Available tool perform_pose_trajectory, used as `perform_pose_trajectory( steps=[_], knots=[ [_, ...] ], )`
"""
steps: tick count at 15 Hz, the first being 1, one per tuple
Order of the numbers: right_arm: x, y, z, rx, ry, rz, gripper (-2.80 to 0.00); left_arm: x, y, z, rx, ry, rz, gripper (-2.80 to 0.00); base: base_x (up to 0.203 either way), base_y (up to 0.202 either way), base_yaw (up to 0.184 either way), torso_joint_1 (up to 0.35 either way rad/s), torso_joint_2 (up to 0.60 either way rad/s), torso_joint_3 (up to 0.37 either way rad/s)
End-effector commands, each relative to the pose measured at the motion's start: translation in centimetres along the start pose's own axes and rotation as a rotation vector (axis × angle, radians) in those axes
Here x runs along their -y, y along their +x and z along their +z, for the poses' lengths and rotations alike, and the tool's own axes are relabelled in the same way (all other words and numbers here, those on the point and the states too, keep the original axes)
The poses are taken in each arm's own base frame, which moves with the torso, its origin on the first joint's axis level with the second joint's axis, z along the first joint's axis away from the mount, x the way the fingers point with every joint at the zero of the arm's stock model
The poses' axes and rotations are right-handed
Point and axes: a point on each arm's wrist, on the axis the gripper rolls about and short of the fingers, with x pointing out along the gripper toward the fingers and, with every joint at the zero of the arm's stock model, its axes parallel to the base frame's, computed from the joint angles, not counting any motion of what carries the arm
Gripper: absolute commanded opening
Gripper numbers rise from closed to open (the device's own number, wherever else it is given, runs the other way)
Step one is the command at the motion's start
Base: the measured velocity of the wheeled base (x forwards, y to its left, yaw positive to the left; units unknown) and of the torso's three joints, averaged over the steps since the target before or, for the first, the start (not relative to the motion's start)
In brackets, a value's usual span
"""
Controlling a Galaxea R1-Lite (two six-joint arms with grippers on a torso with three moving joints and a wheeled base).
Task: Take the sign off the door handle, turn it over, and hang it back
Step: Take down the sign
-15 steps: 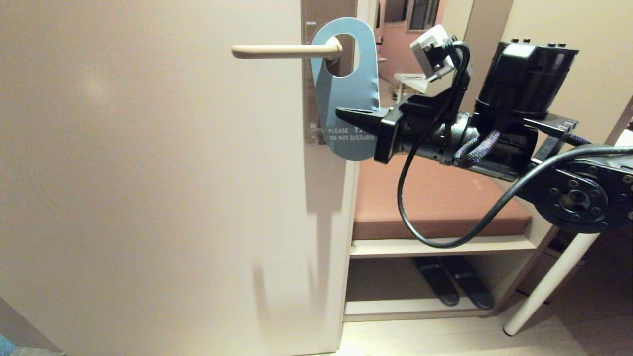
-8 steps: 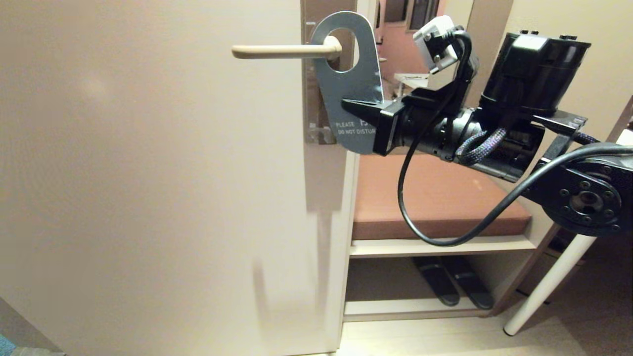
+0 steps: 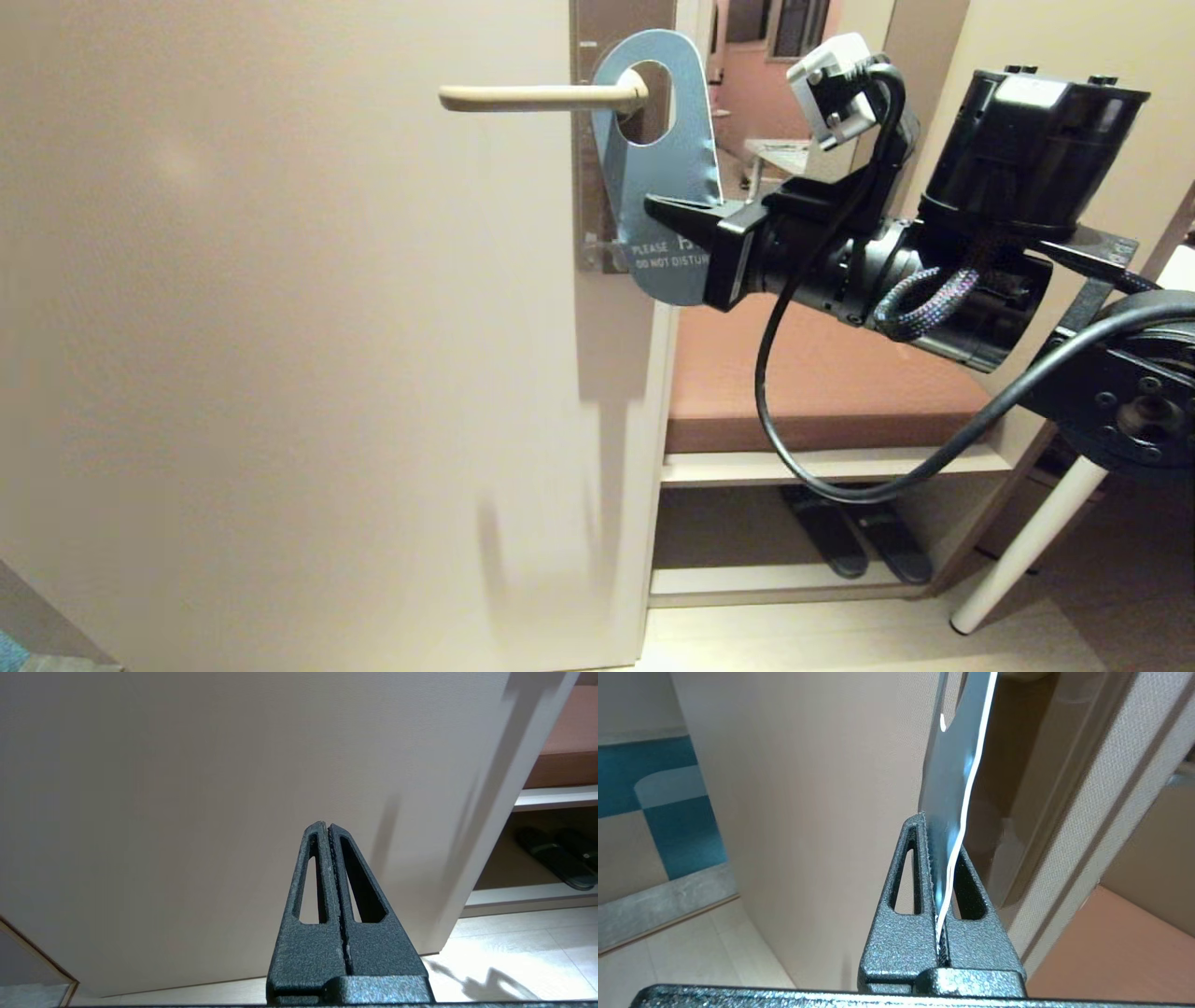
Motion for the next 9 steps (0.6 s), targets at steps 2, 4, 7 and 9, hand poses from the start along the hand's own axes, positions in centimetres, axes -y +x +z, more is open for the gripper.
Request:
perform_pose_trajectory(
  steps=[2, 4, 7, 9],
  knots=[
    [-0.4, -0.2, 0.2, 0.014, 0.0, 0.001, -2.8, 0.0, 0.0, 0.0, -0.001, 0.001, 0.0, -2.8, 0.0, 0.0, 0.0, 0.0, 0.0, 0.0],
    [-1.3, 0.1, 0.2, 0.028, 0.001, 0.004, -2.8, 0.0, 0.0, 0.0, -0.001, 0.001, 0.0, -2.8, 0.0, 0.0, 0.0, 0.0, 0.0, 0.0],
    [-2.5, 0.4, 0.0, 0.041, 0.0, 0.034, -2.8, 0.0, 0.0, 0.0, -0.001, 0.001, 0.0, -2.8, 0.0, 0.0, 0.0, 0.0, 0.0, 0.0],
    [-2.9, 0.8, -0.2, 0.064, -0.002, 0.045, -2.8, 0.0, 0.0, 0.0, -0.001, 0.001, 0.0, -2.8, 0.0, 0.0, 0.0, 0.0, 0.0, 0.0]
  ],
)
